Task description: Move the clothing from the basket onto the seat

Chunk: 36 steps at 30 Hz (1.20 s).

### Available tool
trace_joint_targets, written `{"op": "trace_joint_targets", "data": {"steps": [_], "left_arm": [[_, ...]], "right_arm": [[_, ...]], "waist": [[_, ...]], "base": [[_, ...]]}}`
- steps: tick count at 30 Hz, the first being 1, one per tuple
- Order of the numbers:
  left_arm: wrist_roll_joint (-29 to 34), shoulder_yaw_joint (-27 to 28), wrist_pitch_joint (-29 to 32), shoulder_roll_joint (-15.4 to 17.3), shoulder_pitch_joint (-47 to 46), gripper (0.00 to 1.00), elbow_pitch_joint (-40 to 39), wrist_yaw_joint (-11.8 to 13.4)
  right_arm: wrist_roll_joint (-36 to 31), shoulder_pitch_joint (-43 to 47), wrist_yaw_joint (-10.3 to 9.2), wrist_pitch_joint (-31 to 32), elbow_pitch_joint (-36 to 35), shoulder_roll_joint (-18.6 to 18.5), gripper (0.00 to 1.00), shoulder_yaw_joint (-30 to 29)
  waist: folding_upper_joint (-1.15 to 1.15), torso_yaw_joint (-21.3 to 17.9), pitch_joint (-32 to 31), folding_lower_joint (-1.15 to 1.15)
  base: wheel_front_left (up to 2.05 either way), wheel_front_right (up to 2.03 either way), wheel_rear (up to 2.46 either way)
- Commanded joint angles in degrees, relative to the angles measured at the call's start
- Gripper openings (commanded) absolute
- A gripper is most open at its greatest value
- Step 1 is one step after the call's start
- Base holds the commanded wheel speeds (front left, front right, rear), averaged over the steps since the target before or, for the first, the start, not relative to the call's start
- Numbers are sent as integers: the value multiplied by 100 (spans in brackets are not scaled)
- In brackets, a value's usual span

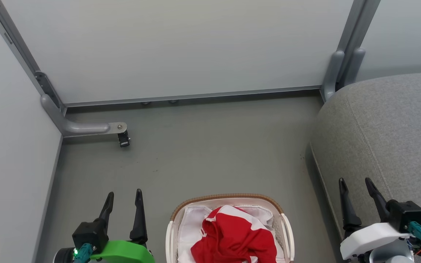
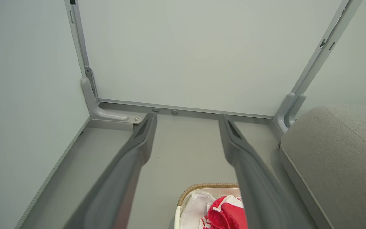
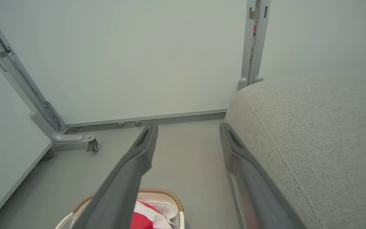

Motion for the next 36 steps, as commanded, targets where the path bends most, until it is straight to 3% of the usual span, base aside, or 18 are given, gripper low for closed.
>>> {"op": "trace_joint_targets", "data": {"steps": [1,14,36], "left_arm": [[119,-19,-50,35,35,100,9,20],[472,-98,-191,39,40,100,205,57],[284,-53,-165,39,-61,100,303,20]], "right_arm": [[-132,63,2,-52,-35,-36,100,7],[-650,106,1,-183,-36,-42,100,21],[-618,53,1,-183,-16,-40,100,-10]], "waist": [[62,3,0,0],[69,35,5,0],[69,36,42,0]], "base": [[0,0,0],[0,0,0],[0,0,0]]}}
